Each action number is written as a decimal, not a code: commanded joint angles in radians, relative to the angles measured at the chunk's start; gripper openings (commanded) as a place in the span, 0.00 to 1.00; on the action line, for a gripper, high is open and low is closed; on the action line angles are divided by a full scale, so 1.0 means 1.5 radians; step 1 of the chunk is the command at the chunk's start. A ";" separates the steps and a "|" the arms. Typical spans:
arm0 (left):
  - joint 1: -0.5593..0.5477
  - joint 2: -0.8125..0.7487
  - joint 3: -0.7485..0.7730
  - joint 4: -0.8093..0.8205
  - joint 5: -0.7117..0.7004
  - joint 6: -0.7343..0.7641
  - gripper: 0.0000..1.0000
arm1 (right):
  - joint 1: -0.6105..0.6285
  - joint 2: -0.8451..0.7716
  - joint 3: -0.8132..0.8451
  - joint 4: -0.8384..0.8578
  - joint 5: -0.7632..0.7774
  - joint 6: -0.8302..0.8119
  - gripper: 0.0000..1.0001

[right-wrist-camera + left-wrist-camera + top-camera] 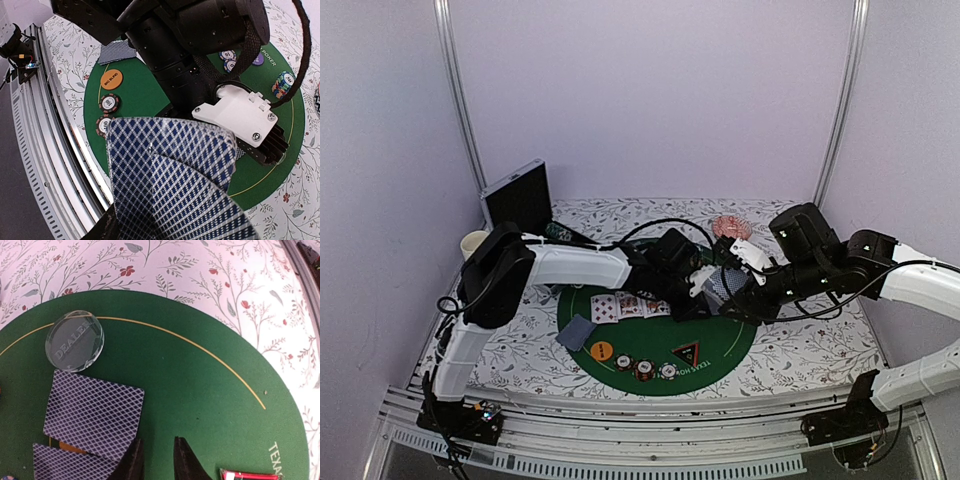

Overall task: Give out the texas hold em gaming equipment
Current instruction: Adjust the poker card in the community card area, then place the face-down deck piles on the poker table mat.

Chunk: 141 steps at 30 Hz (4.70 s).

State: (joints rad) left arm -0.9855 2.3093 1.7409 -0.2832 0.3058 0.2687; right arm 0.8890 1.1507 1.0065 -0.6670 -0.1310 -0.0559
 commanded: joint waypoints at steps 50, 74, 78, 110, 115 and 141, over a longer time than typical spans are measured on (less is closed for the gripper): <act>-0.023 0.042 0.044 0.039 -0.063 -0.066 0.12 | -0.001 -0.011 0.001 0.002 -0.011 0.009 0.48; 0.123 -0.442 -0.309 0.059 -0.108 -0.264 0.31 | -0.001 0.020 -0.015 -0.018 0.030 0.118 0.48; 0.149 -0.563 -0.392 0.048 -0.179 -0.275 0.48 | -0.002 0.073 -0.017 -0.021 0.051 0.172 0.48; 0.163 -0.840 -0.519 -0.037 -0.361 -0.213 0.83 | -0.002 0.405 -0.017 0.036 0.085 0.328 0.64; 0.163 -0.841 -0.519 -0.037 -0.361 -0.213 0.84 | -0.002 0.410 -0.012 0.036 0.080 0.322 0.77; 0.165 -0.847 -0.522 -0.036 -0.369 -0.209 0.85 | -0.002 0.401 0.017 0.029 0.110 0.301 0.99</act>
State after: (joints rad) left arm -0.7502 1.0584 0.9691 -0.3351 -0.2371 -0.0540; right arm 0.8959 1.7344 1.0233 -0.6201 -0.0101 0.4057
